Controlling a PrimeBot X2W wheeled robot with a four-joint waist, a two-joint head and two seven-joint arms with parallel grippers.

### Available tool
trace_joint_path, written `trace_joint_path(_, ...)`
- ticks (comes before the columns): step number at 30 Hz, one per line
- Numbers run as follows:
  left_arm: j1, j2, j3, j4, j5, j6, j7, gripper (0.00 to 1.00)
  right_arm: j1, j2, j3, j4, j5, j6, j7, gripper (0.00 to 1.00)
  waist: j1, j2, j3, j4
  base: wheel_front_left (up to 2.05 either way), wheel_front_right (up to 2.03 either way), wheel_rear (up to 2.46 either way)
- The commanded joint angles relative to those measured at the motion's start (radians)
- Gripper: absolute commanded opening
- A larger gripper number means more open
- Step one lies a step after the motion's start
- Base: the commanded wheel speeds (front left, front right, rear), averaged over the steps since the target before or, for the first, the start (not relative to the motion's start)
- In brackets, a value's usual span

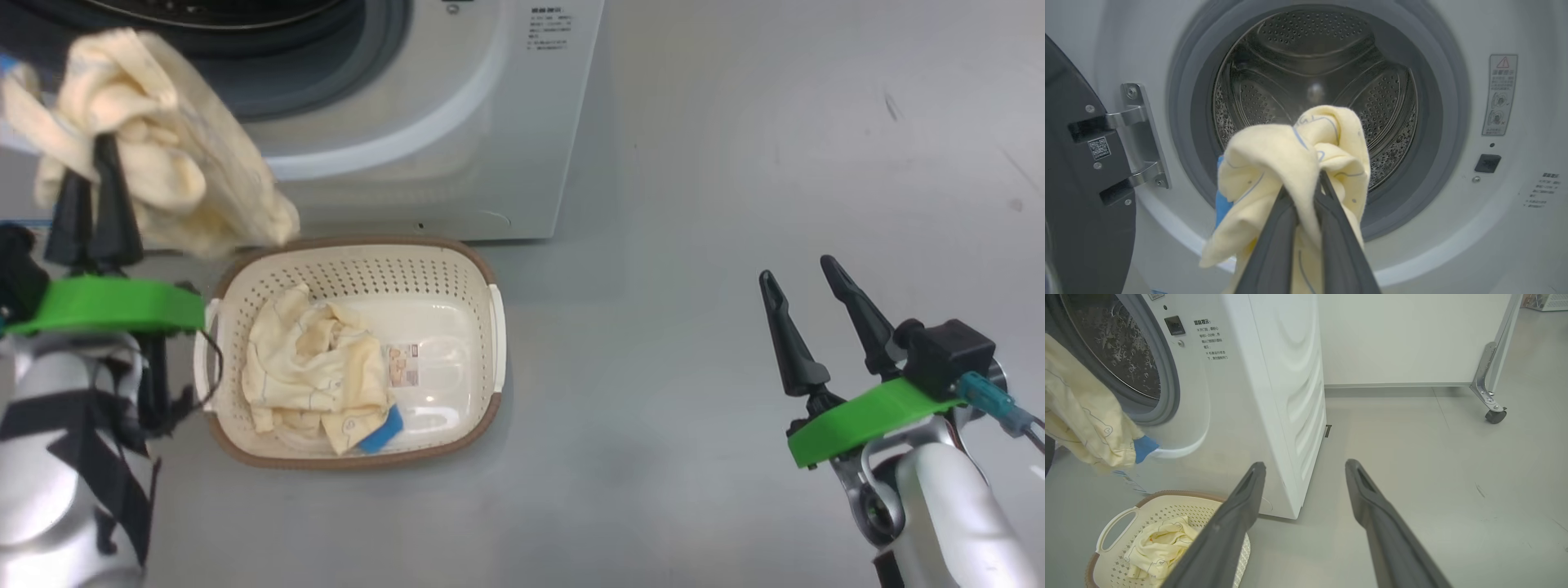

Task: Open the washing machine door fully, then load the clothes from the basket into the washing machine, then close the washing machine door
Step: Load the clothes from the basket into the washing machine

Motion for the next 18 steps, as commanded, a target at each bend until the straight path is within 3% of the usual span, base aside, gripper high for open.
trace_joint_path(1,-0.074,0.051,0.045,-0.032,-0.005,-0.006,-0.011,0.0,-0.034,-0.006,0.023,-0.035,0.003,0.0,-0.01,1.0,-0.0003,0.0,0.066,-0.041,0.0,0.0,0.0)
trace_joint_path(13,-0.433,0.204,-0.042,0.08,-0.131,-0.007,0.013,0.0,-0.103,-0.006,0.037,-0.058,0.042,0.0,-0.01,1.0,-0.0003,0.0,0.247,-0.135,0.0,0.0,0.0)
trace_joint_path(18,-0.591,0.294,-0.103,0.149,-0.175,-0.007,0.057,0.0,-0.128,-0.006,0.051,-0.068,0.078,0.0,-0.01,1.0,-0.0003,0.0,0.324,-0.179,0.0,0.0,0.0)
